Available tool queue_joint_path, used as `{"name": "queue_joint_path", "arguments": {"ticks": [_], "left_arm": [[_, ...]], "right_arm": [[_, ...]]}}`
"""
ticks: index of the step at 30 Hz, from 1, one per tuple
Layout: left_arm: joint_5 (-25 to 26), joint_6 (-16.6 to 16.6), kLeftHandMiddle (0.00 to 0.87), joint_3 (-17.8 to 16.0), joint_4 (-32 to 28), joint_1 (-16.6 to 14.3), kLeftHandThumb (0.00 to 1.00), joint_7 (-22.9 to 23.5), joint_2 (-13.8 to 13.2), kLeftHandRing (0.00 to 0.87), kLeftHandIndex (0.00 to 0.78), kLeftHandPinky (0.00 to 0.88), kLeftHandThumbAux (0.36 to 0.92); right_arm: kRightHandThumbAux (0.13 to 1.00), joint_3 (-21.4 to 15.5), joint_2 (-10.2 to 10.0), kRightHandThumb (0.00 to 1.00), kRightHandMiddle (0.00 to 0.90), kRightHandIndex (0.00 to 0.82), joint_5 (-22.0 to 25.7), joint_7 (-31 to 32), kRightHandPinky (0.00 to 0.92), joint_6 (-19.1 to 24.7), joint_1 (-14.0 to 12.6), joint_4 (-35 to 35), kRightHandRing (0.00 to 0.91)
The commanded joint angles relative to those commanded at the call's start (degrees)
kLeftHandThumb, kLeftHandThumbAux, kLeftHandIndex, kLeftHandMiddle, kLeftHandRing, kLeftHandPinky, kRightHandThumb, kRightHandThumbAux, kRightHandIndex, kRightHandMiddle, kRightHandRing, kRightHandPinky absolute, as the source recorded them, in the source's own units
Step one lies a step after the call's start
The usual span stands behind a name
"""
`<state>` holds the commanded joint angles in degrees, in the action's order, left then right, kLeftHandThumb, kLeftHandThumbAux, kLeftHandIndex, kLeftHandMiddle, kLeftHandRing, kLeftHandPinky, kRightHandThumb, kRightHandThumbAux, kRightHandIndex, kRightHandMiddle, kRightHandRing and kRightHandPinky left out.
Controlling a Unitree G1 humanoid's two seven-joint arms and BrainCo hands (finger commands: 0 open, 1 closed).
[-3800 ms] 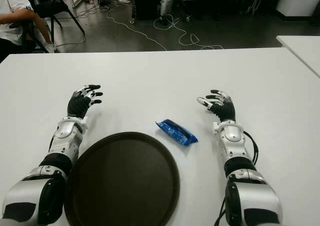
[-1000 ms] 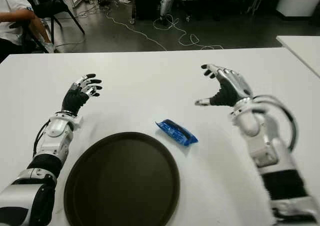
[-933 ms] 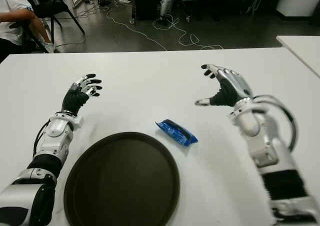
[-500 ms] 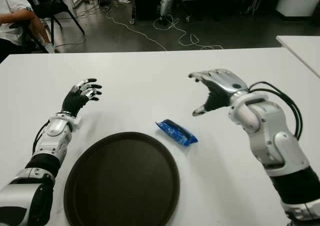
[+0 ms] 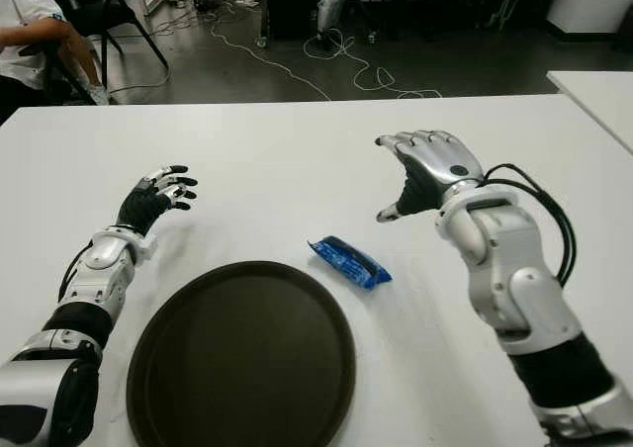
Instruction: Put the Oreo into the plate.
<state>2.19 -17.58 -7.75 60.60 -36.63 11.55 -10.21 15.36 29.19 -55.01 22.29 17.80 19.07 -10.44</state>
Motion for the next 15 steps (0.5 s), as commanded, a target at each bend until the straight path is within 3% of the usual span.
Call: {"name": "queue_joint_path", "arguments": {"ticks": [15], "left_arm": [[-0.2, -1.1, 0.374, 0.1, 0.3, 0.3, 0.069, -0.3, 0.2, 0.401, 0.262, 0.435, 0.693]], "right_arm": [[0.777, 2.7, -3.0, 0.000, 0.149, 0.096, -4.3, -2.9, 0.090, 1.4, -1.2, -0.7, 0.124]]}}
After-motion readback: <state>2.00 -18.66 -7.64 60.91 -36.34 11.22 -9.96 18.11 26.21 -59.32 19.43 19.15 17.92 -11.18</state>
